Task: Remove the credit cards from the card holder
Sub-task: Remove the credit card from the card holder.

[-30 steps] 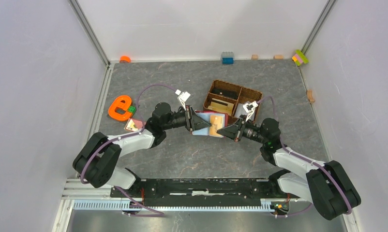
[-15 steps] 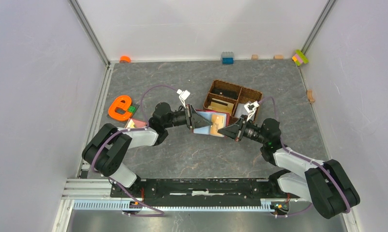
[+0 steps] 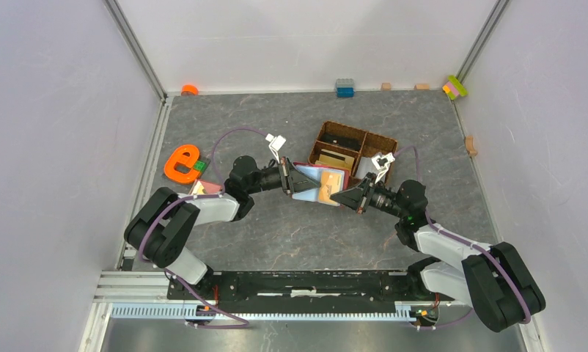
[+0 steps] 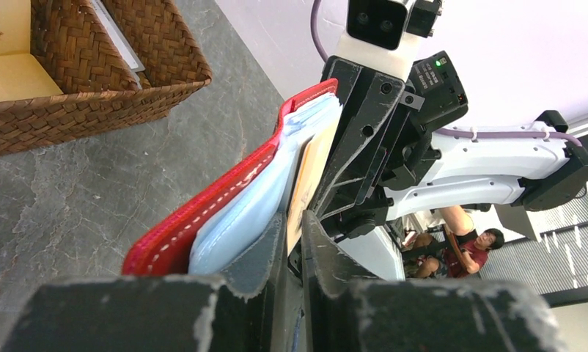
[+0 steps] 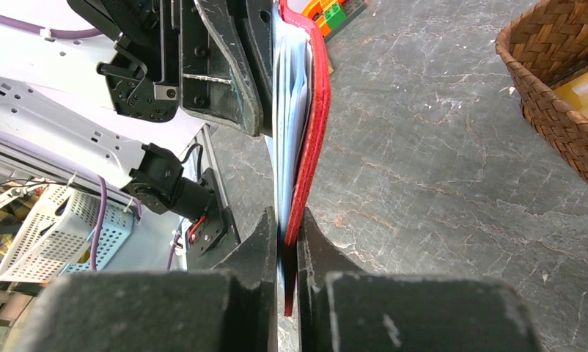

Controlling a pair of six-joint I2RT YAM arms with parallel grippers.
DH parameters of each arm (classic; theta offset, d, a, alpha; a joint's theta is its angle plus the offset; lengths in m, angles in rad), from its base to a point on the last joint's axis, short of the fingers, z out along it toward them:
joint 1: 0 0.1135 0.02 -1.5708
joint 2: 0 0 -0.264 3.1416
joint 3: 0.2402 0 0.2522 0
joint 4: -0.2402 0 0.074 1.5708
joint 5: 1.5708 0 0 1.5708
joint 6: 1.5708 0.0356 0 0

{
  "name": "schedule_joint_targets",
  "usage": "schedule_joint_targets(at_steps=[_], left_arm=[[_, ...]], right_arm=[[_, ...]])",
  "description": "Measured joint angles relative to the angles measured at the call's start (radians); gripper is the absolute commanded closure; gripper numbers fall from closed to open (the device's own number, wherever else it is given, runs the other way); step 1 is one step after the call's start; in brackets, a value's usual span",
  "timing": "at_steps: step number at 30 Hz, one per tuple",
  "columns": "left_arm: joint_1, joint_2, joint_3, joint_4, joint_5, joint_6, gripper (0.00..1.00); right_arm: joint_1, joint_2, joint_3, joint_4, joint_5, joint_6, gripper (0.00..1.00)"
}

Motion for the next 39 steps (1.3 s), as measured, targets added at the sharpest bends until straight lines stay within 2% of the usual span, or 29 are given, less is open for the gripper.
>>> schedule_joint_targets(at_steps=[7,10,13,22,26,31,35,39], left_arm=[[0.002,0.0,-0.001,0.009,0.0,0.0,0.81],[0.002,0.0,-0.001,0.009,0.001,0.0,0.8],[0.002,0.0,-0.001,0.013,0.004,-0.001,0.8],[-0.041,0.0,0.003,0.121,0.043,-0.044,0.85],[-0.045,0.0,0.003,0.147,0.057,-0.053,0.89],[-0.044,0.01,0.021,0.115,0.055,-0.051,0.89],[-0.043,0.01,0.048,0.035,0.057,-0.026,0.81],[-0.043,0.01,0.083,-0.073,0.059,0.029,0.65]], right_arm=[[0.0,0.0,0.0,0.018,-0.006,0.002,0.91],[0.0,0.002,0.0,0.023,-0.009,0.007,0.84],[-0.001,0.007,0.0,0.029,-0.018,0.015,0.83],[0.013,0.024,0.0,0.028,-0.069,0.027,0.77],[0.014,0.024,0.0,0.039,-0.08,0.029,0.86],[0.014,0.014,-0.005,0.043,-0.091,0.033,0.96],[0.011,0.003,-0.008,0.03,-0.091,0.032,0.97],[0.006,0.002,-0.008,-0.001,-0.098,0.028,0.97]])
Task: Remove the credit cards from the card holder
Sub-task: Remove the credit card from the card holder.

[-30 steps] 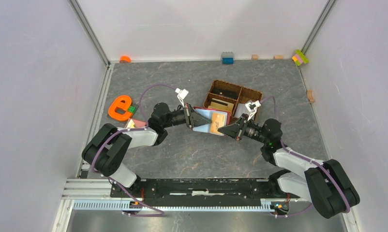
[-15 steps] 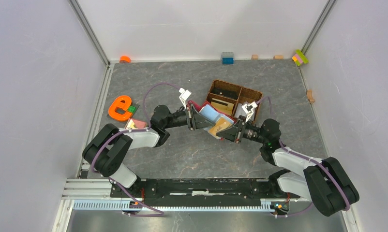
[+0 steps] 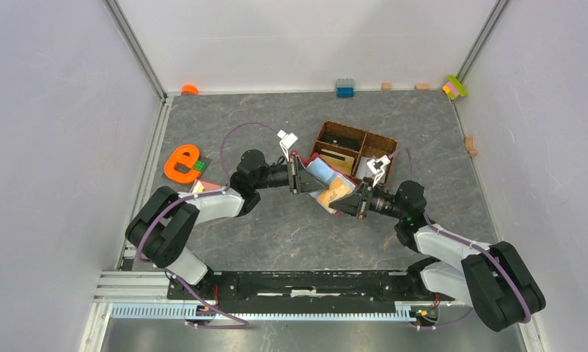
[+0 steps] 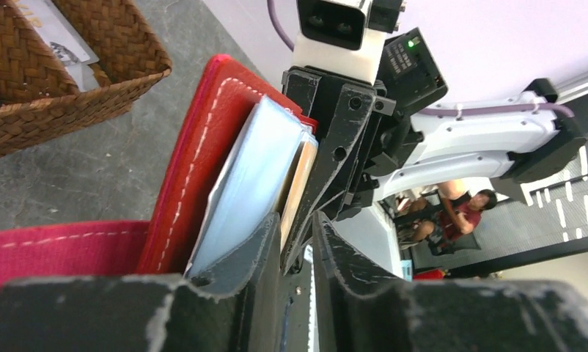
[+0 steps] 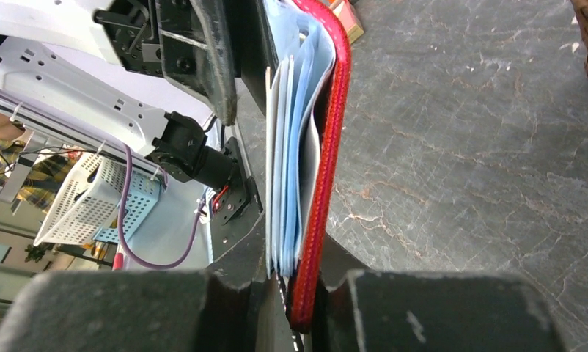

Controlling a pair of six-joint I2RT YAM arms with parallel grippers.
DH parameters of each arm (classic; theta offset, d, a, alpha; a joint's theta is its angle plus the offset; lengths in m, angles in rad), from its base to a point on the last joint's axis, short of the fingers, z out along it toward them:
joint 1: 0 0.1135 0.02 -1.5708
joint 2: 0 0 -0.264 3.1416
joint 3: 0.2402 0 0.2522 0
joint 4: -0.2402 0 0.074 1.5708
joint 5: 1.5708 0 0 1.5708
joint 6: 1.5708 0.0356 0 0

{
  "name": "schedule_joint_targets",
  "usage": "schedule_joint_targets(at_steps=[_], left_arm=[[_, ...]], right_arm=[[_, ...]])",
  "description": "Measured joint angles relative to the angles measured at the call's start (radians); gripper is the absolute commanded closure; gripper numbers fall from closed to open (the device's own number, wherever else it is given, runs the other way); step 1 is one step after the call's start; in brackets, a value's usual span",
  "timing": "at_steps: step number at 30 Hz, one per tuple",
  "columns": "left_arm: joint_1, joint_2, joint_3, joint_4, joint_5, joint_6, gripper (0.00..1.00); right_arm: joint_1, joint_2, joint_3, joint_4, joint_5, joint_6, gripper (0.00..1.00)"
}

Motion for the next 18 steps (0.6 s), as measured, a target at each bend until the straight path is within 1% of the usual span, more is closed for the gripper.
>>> schedule_joint_targets(at_steps=[1,2,6,9,15,18], left_arm=[[0.0,-0.003,0.01,-0.033,0.002,0.017,0.62],[-0.001,-0.008,0.016,-0.065,0.002,0.035,0.61],[-0.015,-0.06,0.037,-0.22,-0.016,0.13,0.61],[-0.025,-0.088,0.052,-0.305,-0.036,0.185,0.61],[-0.037,-0.099,0.109,-0.484,-0.068,0.28,0.61],[-0.051,-0.11,0.138,-0.576,-0.091,0.334,0.59]], right_arm=[[0.0,0.0,0.0,-0.009,0.0,0.0,0.97],[0.0,0.0,0.0,-0.019,0.001,0.0,0.97],[0.0,-0.017,0.0,-0.068,-0.001,-0.016,0.97],[0.001,-0.035,0.002,-0.093,-0.001,-0.033,0.98],[0.002,-0.039,0.002,-0.125,0.0,-0.049,0.95],[0.001,-0.039,0.002,-0.13,-0.004,-0.048,0.95]])
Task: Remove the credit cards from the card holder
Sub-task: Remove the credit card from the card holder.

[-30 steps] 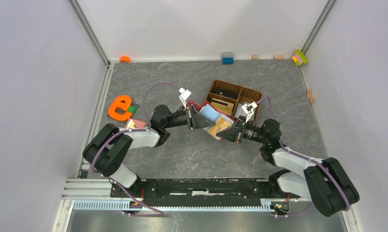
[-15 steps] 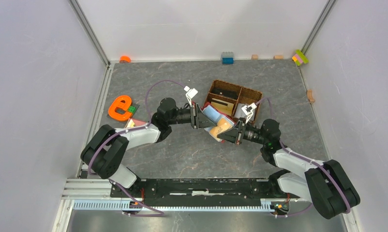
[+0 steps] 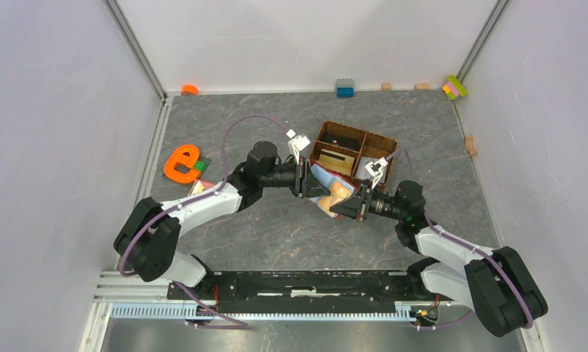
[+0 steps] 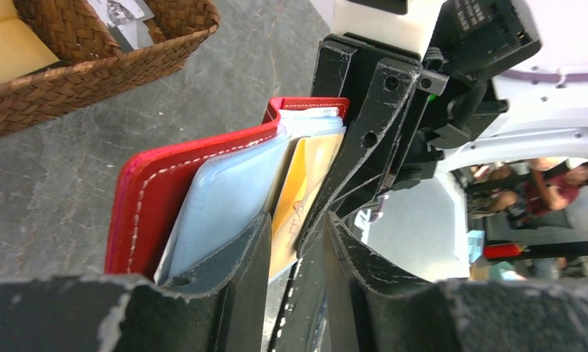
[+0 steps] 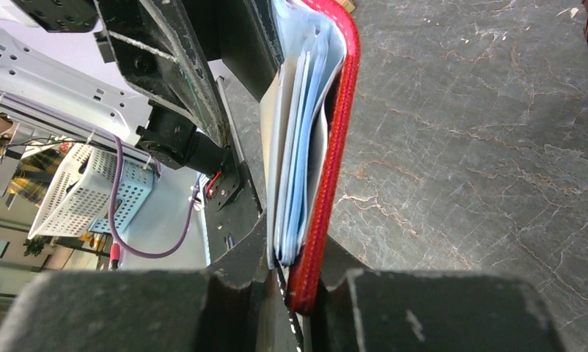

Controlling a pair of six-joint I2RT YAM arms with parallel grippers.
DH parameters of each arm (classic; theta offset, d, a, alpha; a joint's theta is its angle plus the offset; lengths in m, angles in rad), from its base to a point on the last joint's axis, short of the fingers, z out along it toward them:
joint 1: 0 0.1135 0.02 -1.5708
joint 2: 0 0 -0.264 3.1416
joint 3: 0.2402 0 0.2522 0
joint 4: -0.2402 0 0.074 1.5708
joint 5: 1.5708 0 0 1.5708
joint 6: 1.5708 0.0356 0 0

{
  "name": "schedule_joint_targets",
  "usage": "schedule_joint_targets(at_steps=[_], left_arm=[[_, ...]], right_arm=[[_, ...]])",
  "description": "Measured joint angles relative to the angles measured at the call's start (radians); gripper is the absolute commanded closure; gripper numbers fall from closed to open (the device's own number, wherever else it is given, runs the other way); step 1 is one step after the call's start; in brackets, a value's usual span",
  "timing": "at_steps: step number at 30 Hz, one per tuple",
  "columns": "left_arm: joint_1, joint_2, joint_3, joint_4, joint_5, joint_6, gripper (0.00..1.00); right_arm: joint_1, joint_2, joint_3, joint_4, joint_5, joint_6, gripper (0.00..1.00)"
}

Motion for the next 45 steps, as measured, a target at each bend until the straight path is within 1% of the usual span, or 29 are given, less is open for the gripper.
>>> schedule_joint_targets(at_steps=[6,10,13,17,18,20,25,28,29,35,36,40,41,42,45], left_arm=[[-0.036,-0.031,0.046,-0.158,-0.092,0.103,0.54],[-0.058,-0.037,0.058,-0.239,-0.133,0.145,0.56],[-0.062,-0.035,0.067,-0.266,-0.128,0.16,0.66],[-0.052,-0.004,0.075,-0.267,-0.09,0.166,0.88],[-0.047,0.005,0.075,-0.266,-0.082,0.167,0.93],[-0.04,0.011,0.075,-0.265,-0.066,0.166,0.98],[-0.039,0.012,0.074,-0.251,-0.03,0.164,0.98],[-0.047,0.016,0.063,-0.202,0.011,0.138,0.98],[-0.046,0.016,0.052,-0.177,0.02,0.123,0.98],[-0.01,0.017,-0.015,-0.094,0.032,0.048,0.98],[-0.005,0.019,-0.018,-0.087,0.032,0.04,0.98],[0.011,0.034,-0.023,-0.045,0.032,0.006,0.98],[0.015,0.038,-0.029,-0.03,0.034,-0.006,0.98],[0.02,0.04,-0.036,-0.014,0.038,-0.02,0.98],[0.031,0.049,-0.047,0.032,0.058,-0.049,0.98]], right_arm=[[0.0,0.01,0.0,0.001,0.0,0.01,0.92],[0.0,0.019,0.0,0.006,0.002,0.015,0.91],[0.0,0.031,0.0,0.009,-0.002,0.02,0.91],[-0.003,0.041,0.0,0.009,-0.017,0.023,0.89],[-0.004,0.044,0.0,0.008,-0.022,0.024,0.87],[-0.005,0.048,0.0,0.006,-0.027,0.026,0.83],[-0.006,0.049,0.001,0.021,-0.043,0.033,0.69],[-0.006,0.049,0.003,0.061,-0.047,0.038,0.56],[-0.007,0.048,0.003,0.072,-0.045,0.037,0.55],[-0.028,0.04,0.003,0.114,-0.042,0.045,0.55],[-0.033,0.04,0.003,0.118,-0.04,0.046,0.58],[-0.047,0.041,0.003,0.138,-0.033,0.056,0.79],[-0.049,0.041,0.003,0.142,-0.027,0.058,0.83],[-0.054,0.042,0.002,0.145,-0.019,0.06,0.86],[-0.066,0.058,-0.001,0.155,0.0,0.072,0.87]])
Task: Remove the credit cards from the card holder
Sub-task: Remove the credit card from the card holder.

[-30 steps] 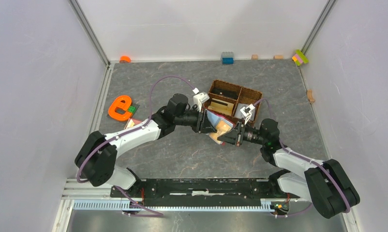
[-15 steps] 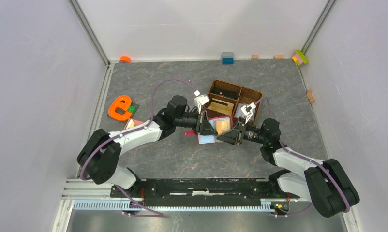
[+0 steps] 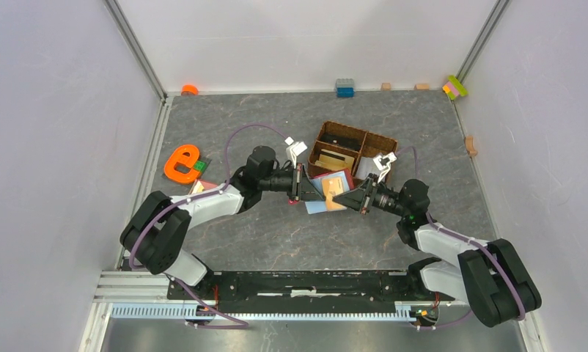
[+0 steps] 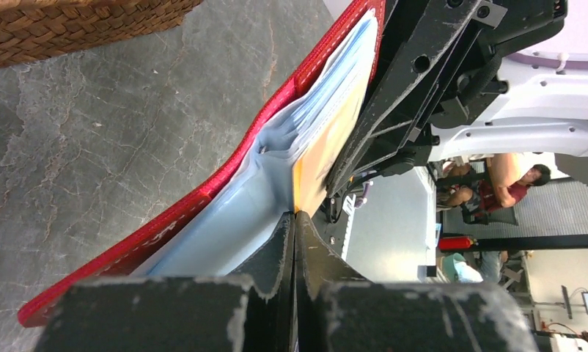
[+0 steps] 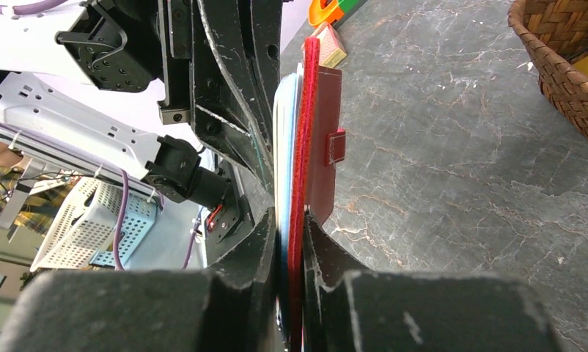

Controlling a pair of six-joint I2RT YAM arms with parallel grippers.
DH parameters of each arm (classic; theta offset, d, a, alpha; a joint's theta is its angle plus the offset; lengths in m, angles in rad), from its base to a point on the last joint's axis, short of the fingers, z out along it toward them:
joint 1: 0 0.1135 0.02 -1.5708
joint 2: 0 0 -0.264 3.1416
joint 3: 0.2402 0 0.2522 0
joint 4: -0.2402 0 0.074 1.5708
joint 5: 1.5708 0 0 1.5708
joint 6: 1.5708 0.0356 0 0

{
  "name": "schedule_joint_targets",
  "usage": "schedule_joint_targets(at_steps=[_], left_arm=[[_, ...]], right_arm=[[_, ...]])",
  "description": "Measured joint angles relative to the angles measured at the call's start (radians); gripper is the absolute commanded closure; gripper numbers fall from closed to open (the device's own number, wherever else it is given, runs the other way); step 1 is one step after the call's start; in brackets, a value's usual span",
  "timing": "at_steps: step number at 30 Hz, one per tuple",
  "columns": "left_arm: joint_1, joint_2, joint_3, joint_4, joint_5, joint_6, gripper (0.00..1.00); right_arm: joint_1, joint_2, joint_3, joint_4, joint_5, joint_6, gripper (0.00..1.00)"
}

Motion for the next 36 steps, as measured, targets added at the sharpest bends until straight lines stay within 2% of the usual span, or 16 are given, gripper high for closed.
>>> schedule_joint_targets(at_steps=[9,10,11,12,14,26,33,36], left_arm=[[0.02,0.011,-0.036,0.089,0.003,-0.062,0.98],[0.026,0.011,-0.044,0.101,0.001,-0.069,0.94],[0.029,0.011,-0.05,0.111,0.0,-0.071,0.84],[0.033,0.011,-0.056,0.124,0.0,-0.075,0.79],[0.036,0.011,-0.073,0.16,0.0,-0.091,0.73],[0.033,0.073,-0.117,0.501,0.064,-0.267,0.66],[0.018,0.109,-0.116,0.547,0.088,-0.301,0.61],[0.011,0.114,-0.116,0.548,0.094,-0.305,0.67]], right_arm=[[-0.033,0.022,-0.037,0.107,-0.003,0.081,0.9],[-0.037,0.022,-0.041,0.118,-0.005,0.089,0.91],[-0.041,0.022,-0.044,0.128,-0.006,0.095,0.92],[-0.046,0.022,-0.047,0.137,-0.007,0.103,0.92],[-0.049,0.023,-0.051,0.152,-0.008,0.114,0.92],[-0.05,0.061,-0.059,0.247,-0.02,0.172,0.91],[-0.032,0.075,-0.059,0.257,-0.023,0.173,0.91],[-0.027,0.082,-0.059,0.257,-0.024,0.173,0.91]])
